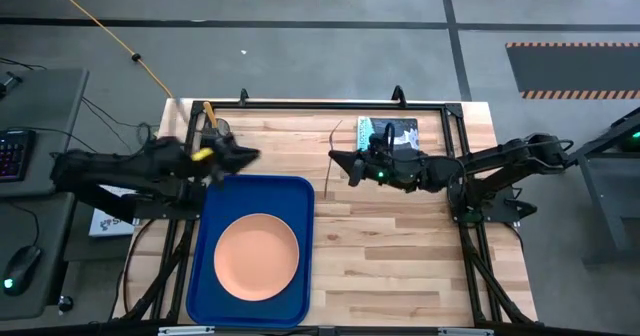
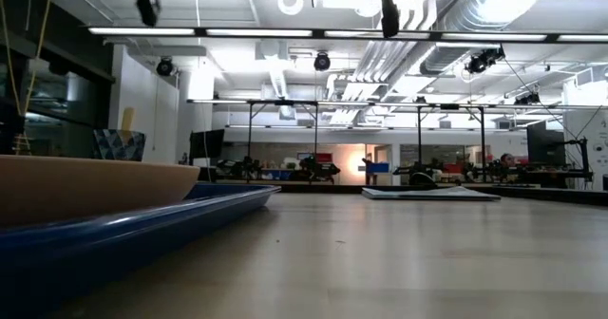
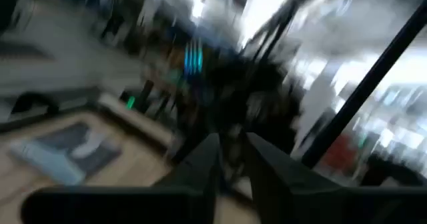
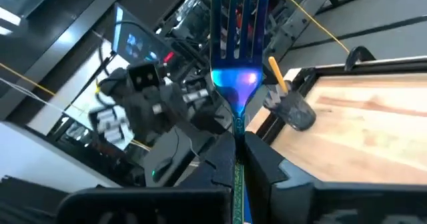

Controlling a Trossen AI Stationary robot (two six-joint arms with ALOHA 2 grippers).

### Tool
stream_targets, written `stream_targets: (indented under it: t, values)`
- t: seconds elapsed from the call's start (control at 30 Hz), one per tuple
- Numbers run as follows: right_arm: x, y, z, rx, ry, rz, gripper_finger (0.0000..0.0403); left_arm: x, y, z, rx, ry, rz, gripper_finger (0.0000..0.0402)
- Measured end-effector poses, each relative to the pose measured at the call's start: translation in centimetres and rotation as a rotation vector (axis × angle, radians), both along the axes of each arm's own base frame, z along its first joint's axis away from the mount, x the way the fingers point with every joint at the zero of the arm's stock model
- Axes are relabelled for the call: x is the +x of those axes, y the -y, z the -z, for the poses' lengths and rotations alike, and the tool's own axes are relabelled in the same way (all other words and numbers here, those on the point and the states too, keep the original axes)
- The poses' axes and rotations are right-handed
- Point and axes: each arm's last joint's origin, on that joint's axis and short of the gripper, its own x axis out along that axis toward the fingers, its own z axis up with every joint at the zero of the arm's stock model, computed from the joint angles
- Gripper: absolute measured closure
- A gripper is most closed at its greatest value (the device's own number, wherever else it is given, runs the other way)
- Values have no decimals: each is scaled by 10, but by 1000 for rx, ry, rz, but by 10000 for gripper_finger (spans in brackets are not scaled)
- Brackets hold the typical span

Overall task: Pick and place plate/cup/fork/spoon on tray
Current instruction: Put the blue fork on the blue tray to the left of the light orange plate

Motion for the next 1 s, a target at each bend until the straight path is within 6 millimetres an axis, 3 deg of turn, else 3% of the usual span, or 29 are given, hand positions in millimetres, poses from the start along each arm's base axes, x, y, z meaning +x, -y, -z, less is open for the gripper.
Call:
stream_targets:
  t: [0.23,0.5,0.8,1.0]
  values:
    - [7,6,-14,-17,-86,140,403,63,1,0,37,-356,15,226]
    - [43,7,-29,-86,-299,348,403,109,3,16,41,-484,39,157]
    - [86,1,-42,-130,-378,347,403,125,3,31,42,-539,43,154]
    - [90,-4,-45,-133,-403,317,403,126,2,31,24,-533,7,154]
